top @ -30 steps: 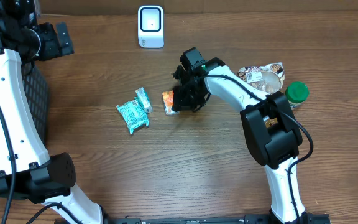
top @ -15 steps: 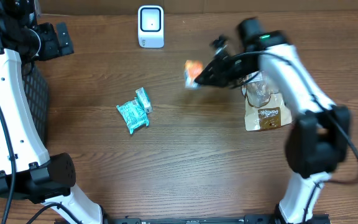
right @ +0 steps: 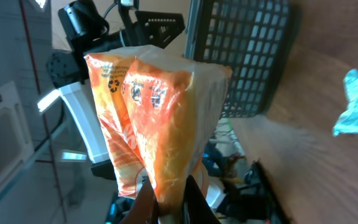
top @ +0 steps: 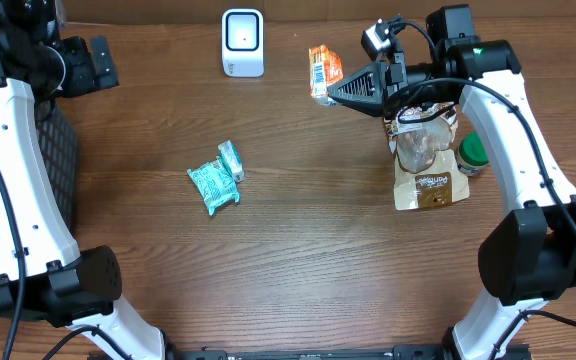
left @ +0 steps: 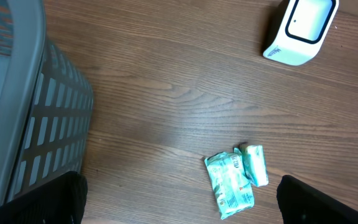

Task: Scan the item barcode
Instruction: 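Lift the orange pack and swing it toward the scanner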

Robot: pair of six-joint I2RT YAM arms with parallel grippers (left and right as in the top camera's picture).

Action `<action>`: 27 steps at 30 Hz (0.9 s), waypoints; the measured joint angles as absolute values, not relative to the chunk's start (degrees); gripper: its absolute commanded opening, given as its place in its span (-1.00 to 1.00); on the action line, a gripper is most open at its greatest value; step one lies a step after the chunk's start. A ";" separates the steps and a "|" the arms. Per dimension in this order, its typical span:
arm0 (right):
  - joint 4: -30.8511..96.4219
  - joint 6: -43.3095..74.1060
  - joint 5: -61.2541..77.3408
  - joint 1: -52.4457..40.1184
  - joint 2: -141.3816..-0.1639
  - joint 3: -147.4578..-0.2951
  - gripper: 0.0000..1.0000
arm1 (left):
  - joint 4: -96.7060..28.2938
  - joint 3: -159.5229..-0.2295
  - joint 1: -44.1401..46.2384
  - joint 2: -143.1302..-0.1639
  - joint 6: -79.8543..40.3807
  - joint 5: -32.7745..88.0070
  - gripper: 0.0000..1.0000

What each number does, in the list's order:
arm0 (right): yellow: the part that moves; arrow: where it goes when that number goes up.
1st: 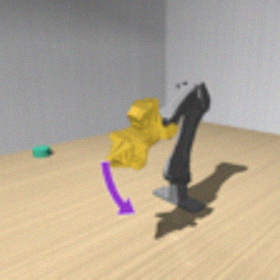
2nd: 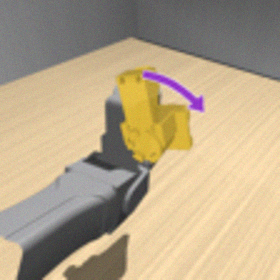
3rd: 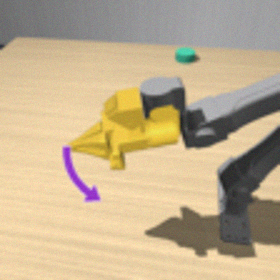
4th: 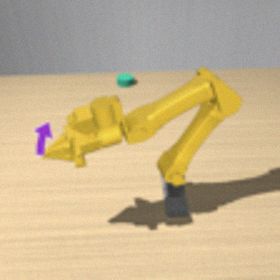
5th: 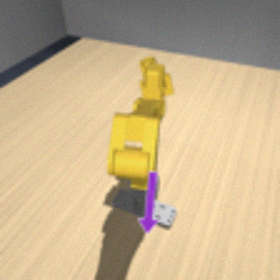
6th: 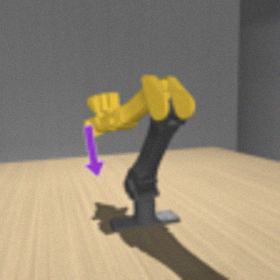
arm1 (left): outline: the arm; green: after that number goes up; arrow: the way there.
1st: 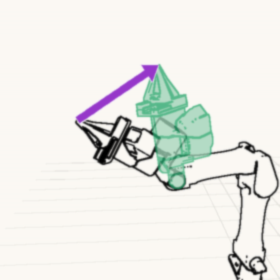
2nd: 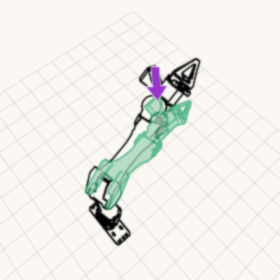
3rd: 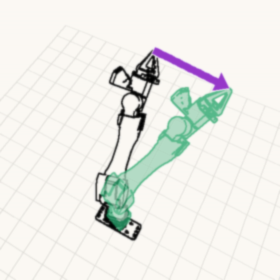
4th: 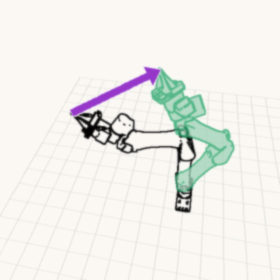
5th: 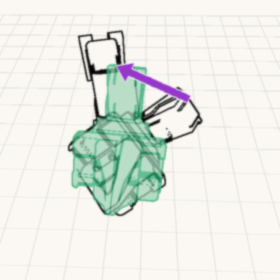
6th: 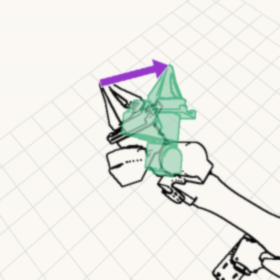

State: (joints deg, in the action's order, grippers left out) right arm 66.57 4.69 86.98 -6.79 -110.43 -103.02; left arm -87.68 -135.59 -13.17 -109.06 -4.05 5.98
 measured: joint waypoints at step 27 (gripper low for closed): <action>68.58 4.03 88.01 -6.85 -96.90 -103.02 -0.92 | -87.68 -135.59 -13.17 -109.06 -4.05 5.98 0.99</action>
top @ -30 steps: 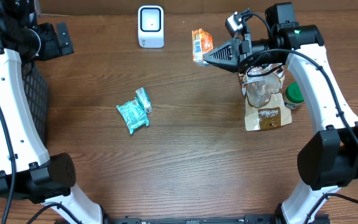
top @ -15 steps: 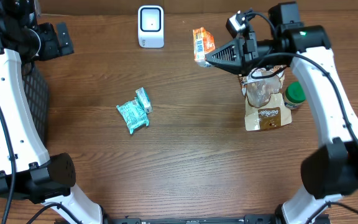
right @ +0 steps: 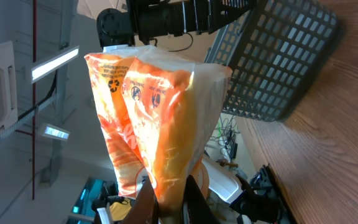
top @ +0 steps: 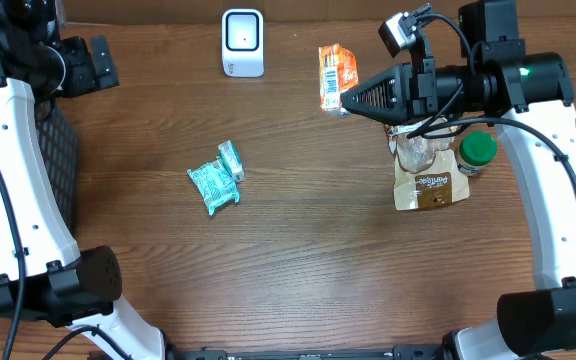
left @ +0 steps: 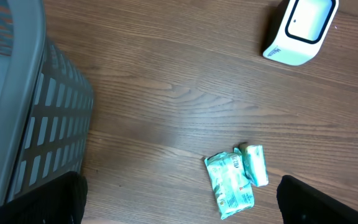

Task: Scan the item barcode
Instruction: 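Lift the orange pack and swing it toward the scanner, then hold the orange pack in front of the scanner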

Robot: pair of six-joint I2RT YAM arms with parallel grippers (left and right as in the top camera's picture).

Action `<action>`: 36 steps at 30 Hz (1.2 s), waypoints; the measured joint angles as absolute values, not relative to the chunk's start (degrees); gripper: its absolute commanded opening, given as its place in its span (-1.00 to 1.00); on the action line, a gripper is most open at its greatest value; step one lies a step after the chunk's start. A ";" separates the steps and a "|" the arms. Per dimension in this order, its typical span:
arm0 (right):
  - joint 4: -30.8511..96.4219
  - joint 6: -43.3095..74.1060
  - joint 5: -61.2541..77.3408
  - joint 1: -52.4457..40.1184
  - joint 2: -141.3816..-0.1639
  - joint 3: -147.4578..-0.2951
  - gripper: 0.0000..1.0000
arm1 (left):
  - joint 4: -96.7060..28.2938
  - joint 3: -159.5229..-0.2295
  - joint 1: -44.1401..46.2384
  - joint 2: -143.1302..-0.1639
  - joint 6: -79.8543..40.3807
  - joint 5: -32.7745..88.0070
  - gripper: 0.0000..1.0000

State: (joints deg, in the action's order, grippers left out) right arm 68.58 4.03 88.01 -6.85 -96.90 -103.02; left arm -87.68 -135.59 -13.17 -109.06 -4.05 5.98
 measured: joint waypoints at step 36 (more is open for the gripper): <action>38.89 -10.35 -30.35 -35.48 -135.44 -138.43 -0.92 | -87.68 -135.59 -13.17 -109.06 -4.05 5.98 0.99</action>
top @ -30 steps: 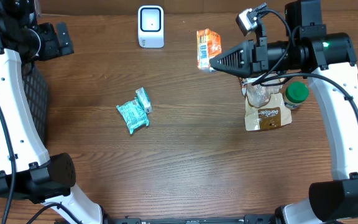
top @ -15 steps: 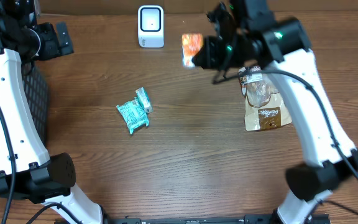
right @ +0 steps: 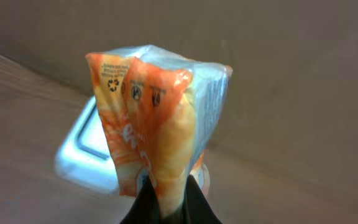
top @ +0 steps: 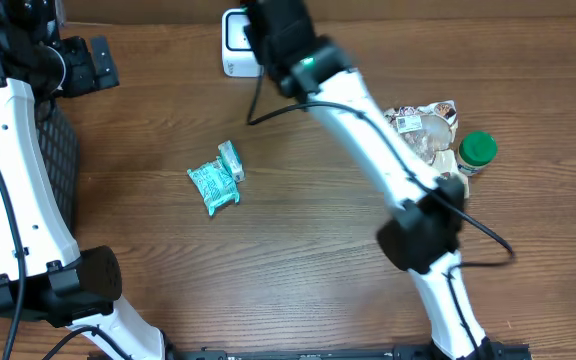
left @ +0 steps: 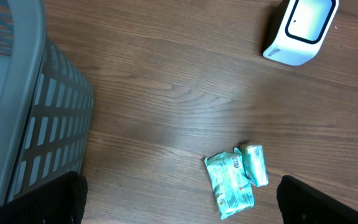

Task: Scan the item barcode
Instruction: 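Hold the orange pack in front of the scanner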

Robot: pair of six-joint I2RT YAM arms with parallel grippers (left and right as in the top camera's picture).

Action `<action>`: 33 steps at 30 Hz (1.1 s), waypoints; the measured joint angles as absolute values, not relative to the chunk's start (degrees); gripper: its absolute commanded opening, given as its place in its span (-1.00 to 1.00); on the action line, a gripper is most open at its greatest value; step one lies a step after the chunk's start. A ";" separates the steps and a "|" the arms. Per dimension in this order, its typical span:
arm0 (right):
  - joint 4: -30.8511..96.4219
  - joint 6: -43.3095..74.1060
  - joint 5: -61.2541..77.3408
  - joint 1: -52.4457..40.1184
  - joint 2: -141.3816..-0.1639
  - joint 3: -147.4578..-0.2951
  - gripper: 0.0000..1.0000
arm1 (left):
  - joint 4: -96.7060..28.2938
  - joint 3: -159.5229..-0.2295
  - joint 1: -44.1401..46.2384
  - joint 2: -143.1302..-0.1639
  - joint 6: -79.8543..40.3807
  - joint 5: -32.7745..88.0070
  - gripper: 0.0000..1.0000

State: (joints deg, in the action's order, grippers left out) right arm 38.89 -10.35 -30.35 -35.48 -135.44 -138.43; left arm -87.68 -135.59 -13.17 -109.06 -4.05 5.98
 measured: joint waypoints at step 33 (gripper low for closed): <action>11.53 -59.66 -32.77 -35.70 -153.62 -138.41 -0.92 | -87.68 -135.59 -13.17 -109.06 -4.05 5.98 0.99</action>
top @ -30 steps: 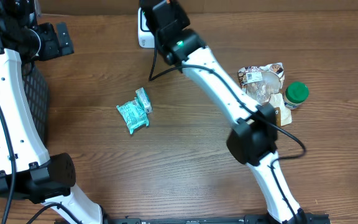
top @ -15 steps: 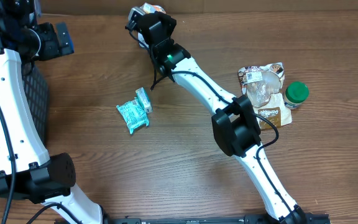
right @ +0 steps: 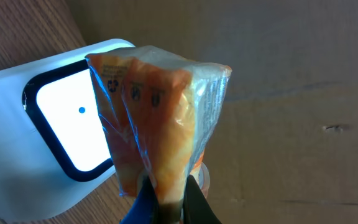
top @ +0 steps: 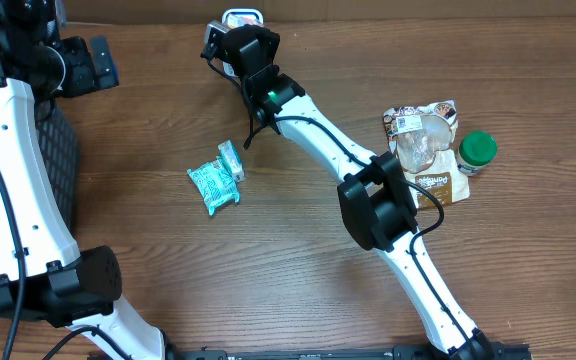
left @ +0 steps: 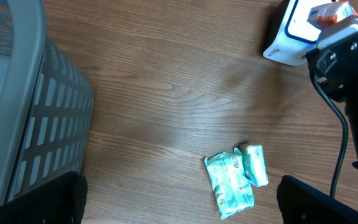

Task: Scan the item barcode
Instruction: 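Hold the orange pack in front of the scanner, then carry the orange pack right and set it by the bag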

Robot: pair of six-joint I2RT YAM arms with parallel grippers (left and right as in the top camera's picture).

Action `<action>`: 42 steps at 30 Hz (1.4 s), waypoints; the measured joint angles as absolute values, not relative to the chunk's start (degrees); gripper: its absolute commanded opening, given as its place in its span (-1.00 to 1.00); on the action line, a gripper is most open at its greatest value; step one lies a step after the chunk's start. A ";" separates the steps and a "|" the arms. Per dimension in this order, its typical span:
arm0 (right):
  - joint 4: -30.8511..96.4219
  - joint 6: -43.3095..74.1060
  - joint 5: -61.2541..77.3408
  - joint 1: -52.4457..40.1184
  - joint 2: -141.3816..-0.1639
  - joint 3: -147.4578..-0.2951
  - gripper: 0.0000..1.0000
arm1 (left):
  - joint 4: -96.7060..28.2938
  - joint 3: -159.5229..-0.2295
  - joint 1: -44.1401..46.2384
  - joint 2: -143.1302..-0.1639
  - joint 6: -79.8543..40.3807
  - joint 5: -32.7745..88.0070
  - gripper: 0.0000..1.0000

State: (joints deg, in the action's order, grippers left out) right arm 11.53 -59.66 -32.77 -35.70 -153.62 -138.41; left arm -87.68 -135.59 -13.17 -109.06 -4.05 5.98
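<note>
My right gripper (right: 165, 190) is shut on an orange snack packet (right: 160, 118), which stands up from its fingers right in front of the white barcode scanner (right: 55, 149). The scanner's window glows white. From overhead, the right gripper (top: 236, 45) covers most of the scanner (top: 240, 15) at the table's back edge. The left wrist view shows the packet (left: 330, 11) against the scanner (left: 288, 40). My left gripper (left: 179, 208) hangs open and empty high over the left side.
Two teal packets (top: 215, 180) lie left of centre. A dark mesh basket (top: 58, 170) stands at the left edge. At the right lie a brown pouch (top: 433, 185), a clear bag and a green-lidded jar (top: 478, 150). A cardboard wall (right: 278, 93) backs the scanner.
The right gripper with the orange packet has moved closer to the scanner, whose window now shows lit and large beside the packet. The left arm has not moved.
The right gripper held the orange packet in the air right of the scanner, near the pile of goods. Then it held it slightly farther right. Then the arm was stretched across to the scanner, and now the packet is right at the scanner's face.
</note>
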 measured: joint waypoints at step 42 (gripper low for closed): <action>83.40 12.03 2.57 -14.24 -119.70 -115.72 -0.92 | -87.68 -135.59 -13.17 -109.06 -4.05 5.96 0.99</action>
